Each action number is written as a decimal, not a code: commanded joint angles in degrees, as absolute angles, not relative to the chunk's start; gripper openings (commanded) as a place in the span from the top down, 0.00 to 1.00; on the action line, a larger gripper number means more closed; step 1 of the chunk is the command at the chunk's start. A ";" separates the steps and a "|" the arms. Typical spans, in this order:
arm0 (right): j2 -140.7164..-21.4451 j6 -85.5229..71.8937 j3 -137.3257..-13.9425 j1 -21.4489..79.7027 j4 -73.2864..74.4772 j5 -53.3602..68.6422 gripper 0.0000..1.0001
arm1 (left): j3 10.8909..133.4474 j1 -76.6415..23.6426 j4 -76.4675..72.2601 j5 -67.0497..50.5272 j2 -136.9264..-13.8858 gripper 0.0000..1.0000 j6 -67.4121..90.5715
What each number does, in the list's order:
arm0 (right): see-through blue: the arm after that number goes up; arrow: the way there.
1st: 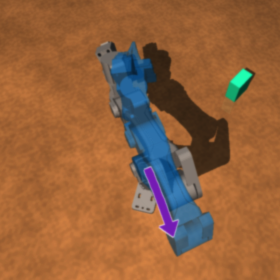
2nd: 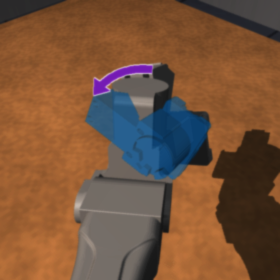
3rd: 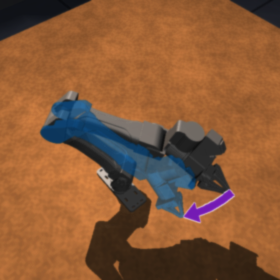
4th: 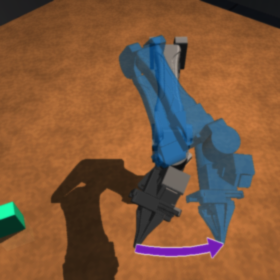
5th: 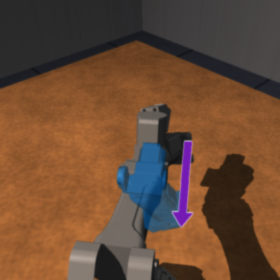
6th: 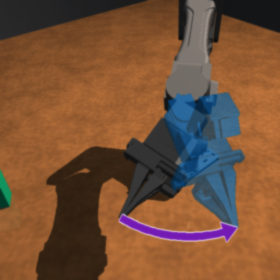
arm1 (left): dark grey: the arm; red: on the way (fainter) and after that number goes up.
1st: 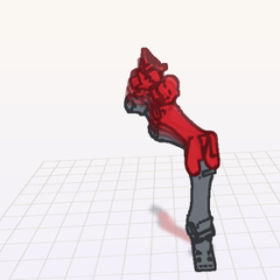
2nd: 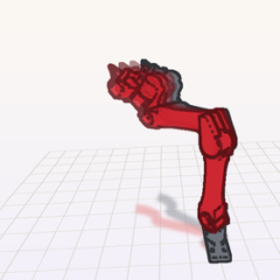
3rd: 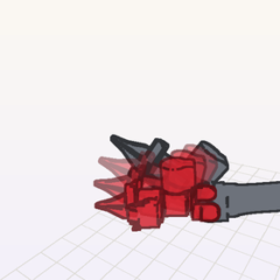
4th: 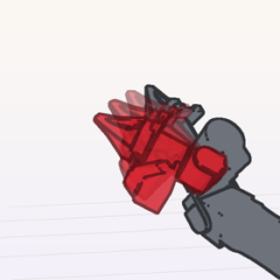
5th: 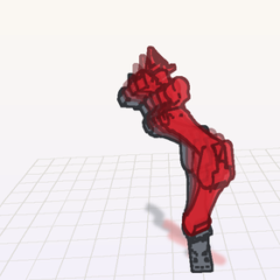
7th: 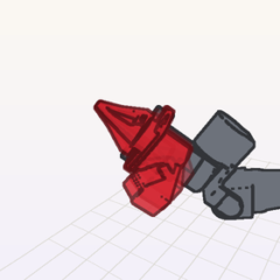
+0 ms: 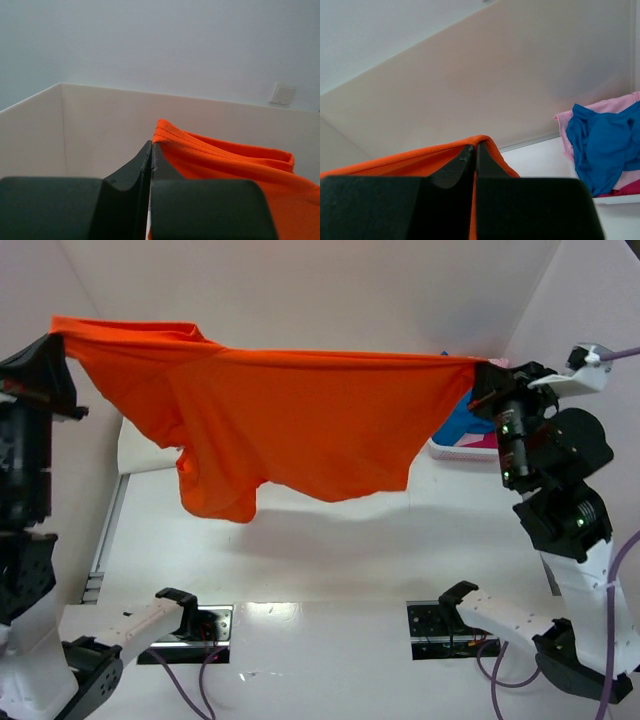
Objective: Fold and stack the t-shirts
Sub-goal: Flatten out the tshirt
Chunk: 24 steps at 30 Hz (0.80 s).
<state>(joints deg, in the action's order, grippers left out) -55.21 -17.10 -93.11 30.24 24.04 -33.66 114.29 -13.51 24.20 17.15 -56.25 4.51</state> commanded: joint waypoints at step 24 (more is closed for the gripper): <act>-58.97 -20.05 -78.05 28.00 23.58 -39.29 1.00 | 91.26 -13.49 12.72 34.52 -52.76 1.00 -1.85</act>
<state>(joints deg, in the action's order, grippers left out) -54.61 -19.68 -81.65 30.20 26.58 -33.28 95.33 -13.65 21.09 25.81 -47.25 1.67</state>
